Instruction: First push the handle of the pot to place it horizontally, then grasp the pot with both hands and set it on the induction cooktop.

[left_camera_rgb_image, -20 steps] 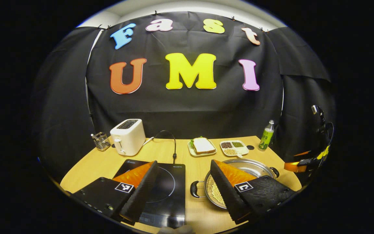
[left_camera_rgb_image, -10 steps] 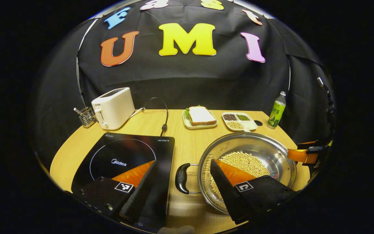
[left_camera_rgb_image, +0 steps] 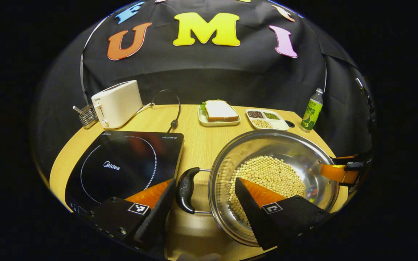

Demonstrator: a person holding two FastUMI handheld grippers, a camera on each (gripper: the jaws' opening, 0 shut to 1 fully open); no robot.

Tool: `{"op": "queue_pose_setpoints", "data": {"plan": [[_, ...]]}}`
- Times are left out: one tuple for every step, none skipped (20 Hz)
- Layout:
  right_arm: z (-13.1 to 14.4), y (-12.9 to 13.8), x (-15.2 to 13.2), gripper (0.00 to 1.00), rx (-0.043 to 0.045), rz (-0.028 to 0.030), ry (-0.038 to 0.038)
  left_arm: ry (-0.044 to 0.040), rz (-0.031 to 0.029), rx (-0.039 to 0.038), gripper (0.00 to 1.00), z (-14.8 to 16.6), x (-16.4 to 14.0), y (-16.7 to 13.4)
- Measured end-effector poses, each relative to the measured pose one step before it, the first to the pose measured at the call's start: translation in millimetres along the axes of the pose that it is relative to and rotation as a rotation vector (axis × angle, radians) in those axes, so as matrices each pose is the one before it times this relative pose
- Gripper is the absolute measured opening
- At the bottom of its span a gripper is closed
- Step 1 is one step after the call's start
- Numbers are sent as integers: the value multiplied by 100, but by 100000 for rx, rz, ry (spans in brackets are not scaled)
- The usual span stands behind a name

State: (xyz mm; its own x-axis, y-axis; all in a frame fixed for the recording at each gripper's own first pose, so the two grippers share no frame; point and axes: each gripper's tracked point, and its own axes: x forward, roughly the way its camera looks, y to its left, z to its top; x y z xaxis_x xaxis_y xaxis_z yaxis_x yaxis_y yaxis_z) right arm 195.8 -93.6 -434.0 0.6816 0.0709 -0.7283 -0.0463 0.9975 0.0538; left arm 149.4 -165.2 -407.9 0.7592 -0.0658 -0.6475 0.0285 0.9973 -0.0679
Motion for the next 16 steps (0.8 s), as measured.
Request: {"op": "queue_pose_setpoints", "data": {"plan": [[-107, 4, 97, 87, -453, -307, 131, 1147, 335, 20, 96, -368, 218, -117], [-237, 12, 183, 87, -456, -167, 490, 1287, 381, -20, 98, -293, 295, 94], [-226, 7, 140, 87, 100, 65, 1064, 1579, 576, -400, 99, -466, 261, 106], [-186, 34, 169, 87, 591, -14, 1091, -853, 642, 404, 98, 117, -205, -63], [-415, 37, 185, 87, 496, -18, 1337, 703, 681, 215, 99, -107, 235, 73], [-287, 46, 264, 87, 934, 126, 1218, 167, 654, 1038, 98, 14, -86, -62], [-262, -54, 30, 86, 731, -766, 1008, 866, 1090, 1388, 99, -63, 219, 129], [-126, -113, 263, 82, 747, -945, 208, 1111, 1272, 1450, 95, -409, -46, 252], [160, -45, -523, 74, 314, -742, 27, 437, 2293, 2100, 92, -24, 213, 482], [-206, -81, 485, 74, -424, -562, 689, 1180, 1269, 347, 84, -258, 75, 353], [16, 15, -177, 72, 215, -172, 486, -495, 396, 779, 77, 33, 219, -147], [-22, 36, 30, 74, 1066, -170, 912, 1293, 154, 450, 75, -21, -169, 29], [-46, 25, -16, 70, 1339, -148, 1112, -460, -37, -349, 74, 295, -98, 25], [56, -3, 3, 69, 909, 24, 1156, 728, -307, -1336, 72, -210, 34, 38], [-65, 27, 20, 66, 1246, 203, 1158, -800, -310, -1210, 71, 309, 19, 30], [75, 52, 38, 64, 637, 316, -19, 720, -13, -808, 66, -28, -148, 6]]}}
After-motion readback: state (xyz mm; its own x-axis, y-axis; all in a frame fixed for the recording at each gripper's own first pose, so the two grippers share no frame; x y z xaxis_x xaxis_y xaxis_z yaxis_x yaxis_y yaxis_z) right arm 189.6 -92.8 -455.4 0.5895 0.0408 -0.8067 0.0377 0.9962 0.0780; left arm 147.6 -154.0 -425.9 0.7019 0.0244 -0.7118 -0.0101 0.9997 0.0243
